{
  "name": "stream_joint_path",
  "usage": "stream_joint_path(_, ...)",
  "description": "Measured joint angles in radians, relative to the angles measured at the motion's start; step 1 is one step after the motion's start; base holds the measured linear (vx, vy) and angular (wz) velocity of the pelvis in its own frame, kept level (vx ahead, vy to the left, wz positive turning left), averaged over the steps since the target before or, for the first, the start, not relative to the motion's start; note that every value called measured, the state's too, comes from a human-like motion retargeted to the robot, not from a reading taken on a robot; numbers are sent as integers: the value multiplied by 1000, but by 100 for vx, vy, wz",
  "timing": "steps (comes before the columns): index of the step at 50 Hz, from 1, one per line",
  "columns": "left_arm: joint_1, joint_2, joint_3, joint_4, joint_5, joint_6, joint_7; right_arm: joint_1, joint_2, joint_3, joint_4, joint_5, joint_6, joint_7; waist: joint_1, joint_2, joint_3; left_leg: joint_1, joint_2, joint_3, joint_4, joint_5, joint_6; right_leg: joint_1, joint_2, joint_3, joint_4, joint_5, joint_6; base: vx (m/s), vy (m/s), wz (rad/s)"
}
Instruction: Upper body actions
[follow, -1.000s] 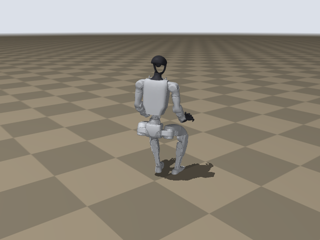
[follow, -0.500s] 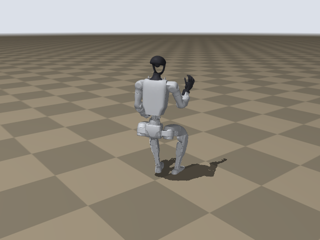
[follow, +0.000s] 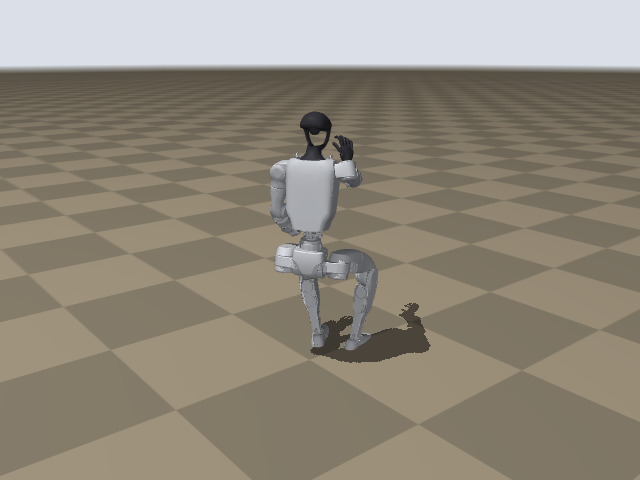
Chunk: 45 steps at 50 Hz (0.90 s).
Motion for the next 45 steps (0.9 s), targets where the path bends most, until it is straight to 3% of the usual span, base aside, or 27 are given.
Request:
stream_joint_path(6,7,1,6,3,1,1,-1,91,-63,-28,-197,16,-12,56,-2,0,-8,0,5,-3,1,-3,1,2,4,-4,-2,2,3,0,0,0)
stream_joint_path(16,50,-4,7,-22,-14,12,-6,420,-228,-147,-699,338,-62,382,-7,-3,-39,-8,14,-11,4,-7,-2,-3,18,-9,-6,5,3,5,1,-6)
stream_joint_path(21,67,-10,12,-39,-18,15,-11,683,-287,-176,-833,441,-77,421,-9,0,-46,-12,20,-15,6,-7,-3,-8,26,-10,-8,8,2,0,0,0)
stream_joint_path(25,80,-15,16,-54,-22,17,-11,931,-273,-193,-812,351,-94,418,-13,8,-50,-16,26,-17,7,-8,-5,-13,34,-11,-10,10,1,0,0,0)
stream_joint_path(28,88,-17,16,-63,-27,17,-14,1118,-203,-236,-761,100,-43,381,-14,13,-54,-21,28,-19,7,-7,-6,-18,37,-12,-12,11,1,0,0,0)
stream_joint_path(31,92,-24,19,-66,-29,15,-12,1260,-103,-272,-699,-61,70,340,-14,23,-54,-23,31,-19,8,-7,-7,-20,41,-11,-13,12,1,0,0,0)
stream_joint_path(34,98,-25,14,-67,-32,17,-4,1346,-20,-274,-650,-74,167,309,-13,33,-56,-26,37,-20,9,-8,-8,-23,48,-11,-16,14,1,0,0,0)
stream_joint_path(37,110,-22,8,-71,-37,22,2,1375,14,-265,-610,-41,191,283,-15,42,-62,-28,43,-21,11,-10,-10,-25,56,-11,-19,18,0,0,0,0)
stream_joint_path(45,121,-19,-9,-73,-59,18,-7,1347,-26,-247,-528,-94,310,283,-12,55,-80,-31,46,-22,12,-9,-8,-26,57,-11,-19,17,3,0,0,0)
